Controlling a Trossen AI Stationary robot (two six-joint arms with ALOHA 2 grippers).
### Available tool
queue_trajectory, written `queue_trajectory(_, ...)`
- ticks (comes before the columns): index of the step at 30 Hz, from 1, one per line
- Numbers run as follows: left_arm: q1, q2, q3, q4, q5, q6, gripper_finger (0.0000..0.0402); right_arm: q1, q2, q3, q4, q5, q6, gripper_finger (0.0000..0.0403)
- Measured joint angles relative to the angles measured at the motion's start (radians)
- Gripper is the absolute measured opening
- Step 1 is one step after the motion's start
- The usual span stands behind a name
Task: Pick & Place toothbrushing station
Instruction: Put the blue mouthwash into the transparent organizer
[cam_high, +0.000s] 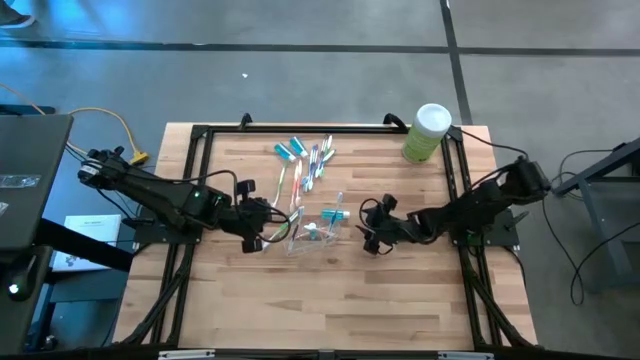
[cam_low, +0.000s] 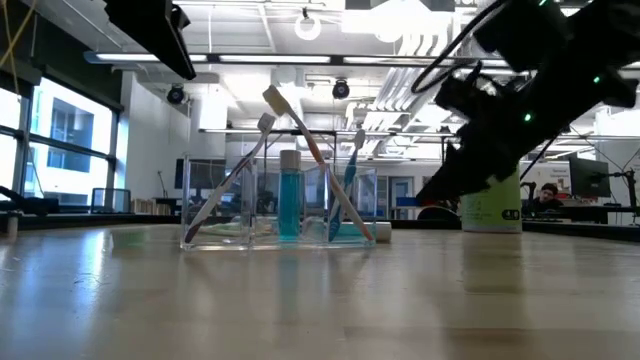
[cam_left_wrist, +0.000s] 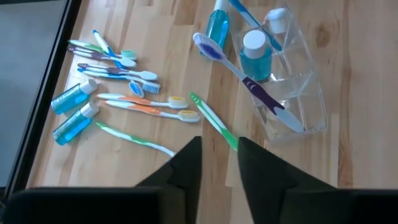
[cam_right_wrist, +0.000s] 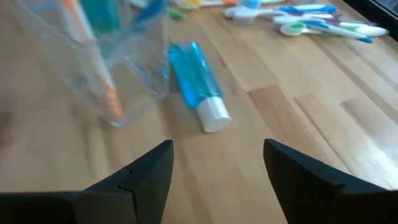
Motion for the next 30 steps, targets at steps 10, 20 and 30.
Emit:
queue_trajectory(10, 0.002, 0.000, -0.002, 0.003, -0.005, -0.005, 0.0168, -0.079, 0.135, 0.000, 0.196, -0.113, -0.234, 0.0258)
queue_trajectory(20, 0.000, 0.000, -0.004, 0.004, -0.006, -0.007, 0.0168, -0.184, 0.272, 0.000, 0.407, -0.268, -0.328, 0.0259)
queue_trajectory(30, 0.000, 0.000, -0.005, 0.007, -0.006, -0.026, 0.0168, -0.230, 0.308, 0.002, 0.443, -0.350, -0.327, 0.0214)
